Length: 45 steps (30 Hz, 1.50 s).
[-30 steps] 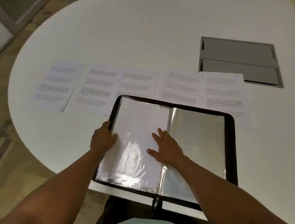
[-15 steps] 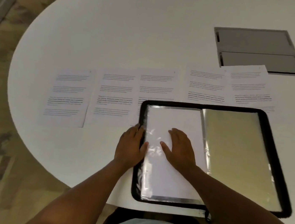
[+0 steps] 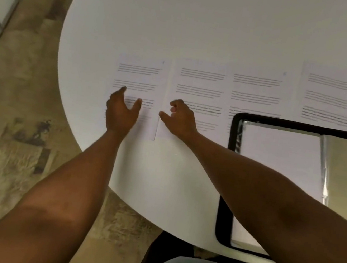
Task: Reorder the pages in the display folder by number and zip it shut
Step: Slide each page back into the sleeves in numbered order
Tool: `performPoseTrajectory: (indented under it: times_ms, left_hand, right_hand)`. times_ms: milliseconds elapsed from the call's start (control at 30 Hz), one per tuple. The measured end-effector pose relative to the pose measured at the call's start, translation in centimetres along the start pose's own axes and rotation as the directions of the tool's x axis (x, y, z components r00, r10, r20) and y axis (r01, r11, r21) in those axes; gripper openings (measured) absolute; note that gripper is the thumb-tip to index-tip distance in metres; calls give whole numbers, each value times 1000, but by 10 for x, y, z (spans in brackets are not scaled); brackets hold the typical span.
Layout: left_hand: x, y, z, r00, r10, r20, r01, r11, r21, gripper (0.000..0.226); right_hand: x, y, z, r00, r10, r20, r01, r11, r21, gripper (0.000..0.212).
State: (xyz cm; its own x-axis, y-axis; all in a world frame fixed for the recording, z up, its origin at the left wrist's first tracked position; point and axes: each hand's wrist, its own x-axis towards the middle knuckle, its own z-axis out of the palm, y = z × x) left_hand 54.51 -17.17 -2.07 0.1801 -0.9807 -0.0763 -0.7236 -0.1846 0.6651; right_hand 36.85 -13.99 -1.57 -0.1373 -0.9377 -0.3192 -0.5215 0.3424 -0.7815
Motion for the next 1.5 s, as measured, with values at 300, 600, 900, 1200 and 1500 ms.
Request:
performPoseTrajectory:
  times_ms: [300, 600, 900, 1200, 1500]
  left_hand:
    - [59, -51, -13, 976, -215, 24, 198, 932, 303, 81]
    - [98, -44, -24, 909, -401, 111, 345, 875, 339, 108]
    - [95, -37, -30, 866, -479, 145, 434, 863, 258, 101]
    - [80, 4, -54, 980, -193, -45, 188, 977, -105, 27]
    - [43, 86, -7, 937, -160, 310, 297, 830, -471, 9]
  right_hand:
    - [51, -34, 51, 959, 280, 45, -275, 956, -101, 50]
    - [75, -59, 72, 864, 501, -53, -504, 860, -77, 61]
    - [77, -71, 68, 858, 511, -62, -514, 855, -71, 32]
    - [60, -66, 13, 962, 236, -134, -226, 970, 89, 5]
    - [39, 7, -116, 924, 273, -266, -223, 953, 203, 14]
